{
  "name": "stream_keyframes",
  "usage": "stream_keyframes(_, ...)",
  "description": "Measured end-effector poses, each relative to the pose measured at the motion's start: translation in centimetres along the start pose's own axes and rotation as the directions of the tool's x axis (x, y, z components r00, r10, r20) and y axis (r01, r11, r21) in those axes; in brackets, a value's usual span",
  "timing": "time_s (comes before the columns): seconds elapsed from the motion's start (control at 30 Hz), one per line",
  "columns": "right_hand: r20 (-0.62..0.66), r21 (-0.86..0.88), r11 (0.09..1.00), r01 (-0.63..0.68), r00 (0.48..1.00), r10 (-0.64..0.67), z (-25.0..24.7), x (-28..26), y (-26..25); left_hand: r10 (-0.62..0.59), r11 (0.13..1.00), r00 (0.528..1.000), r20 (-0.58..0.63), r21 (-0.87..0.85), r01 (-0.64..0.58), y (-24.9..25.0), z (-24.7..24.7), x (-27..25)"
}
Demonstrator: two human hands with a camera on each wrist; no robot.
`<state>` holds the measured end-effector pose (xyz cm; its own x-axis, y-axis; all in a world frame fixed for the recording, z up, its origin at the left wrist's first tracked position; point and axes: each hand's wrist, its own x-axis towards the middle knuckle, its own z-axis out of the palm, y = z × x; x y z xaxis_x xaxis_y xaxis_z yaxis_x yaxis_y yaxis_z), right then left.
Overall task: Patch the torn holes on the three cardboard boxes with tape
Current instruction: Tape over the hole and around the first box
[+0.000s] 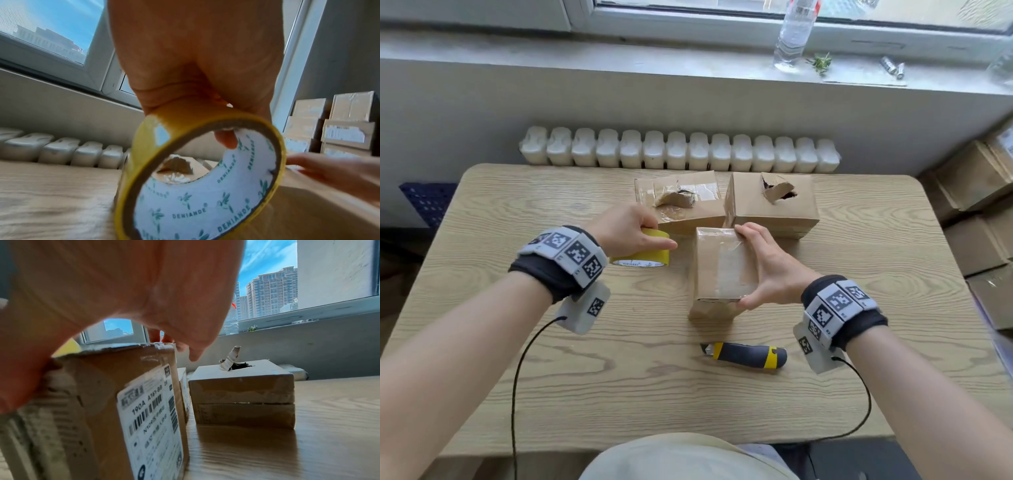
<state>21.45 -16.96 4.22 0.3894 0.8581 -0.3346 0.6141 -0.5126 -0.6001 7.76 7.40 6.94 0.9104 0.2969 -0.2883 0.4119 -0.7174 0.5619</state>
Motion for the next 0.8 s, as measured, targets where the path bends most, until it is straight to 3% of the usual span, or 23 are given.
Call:
stream_keyframes(0.1, 0.001, -0.163, 0.986, -0.011, 1.0, 0.012, -0.2, 0.2, -0.6, -0.055, 0.997, 0.998, 0.0, 0.055, 0.055, -0.3, 1.2, 0.5)
stream_keyframes(0.27, 0.082, -0.457, 0.888, -0.044, 0.992, 0.091, -0.6, 1.0, -2.9, -0.096, 0.993, 0.995, -0.018, 0.073, 0.097, -0.9, 2.2, 1.1)
stream_keyframes(0.33, 0.106, -0.486, 0.872, -0.051, 0.988, 0.117, -0.3, 1.2, -4.2, -0.088, 0.993, 0.996, -0.011, 0.077, 0.089, -1.2, 2.7, 1.2)
stream_keyframes(0.57, 0.137, -0.566, 0.82, 0.083, 0.991, -0.006, 2.6, 3.5, -7.8, -0.074, 0.997, 0.997, 0.017, 0.012, 0.074, -1.5, 3.5, 1.1)
stream_keyframes(0.7, 0.123, -0.482, 0.868, 0.123, 0.99, -0.072, 1.5, 3.5, -7.5, -0.057, 0.996, 0.998, 0.031, -0.072, 0.059, -1.6, 1.9, 0.2)
stream_keyframes(0.8, 0.053, -0.229, 0.96, 0.164, 0.986, -0.156, 0.5, 2.7, -7.2, -0.001, 0.98, 1.0, 0.012, -0.197, 0.004, -1.4, -0.5, -0.9)
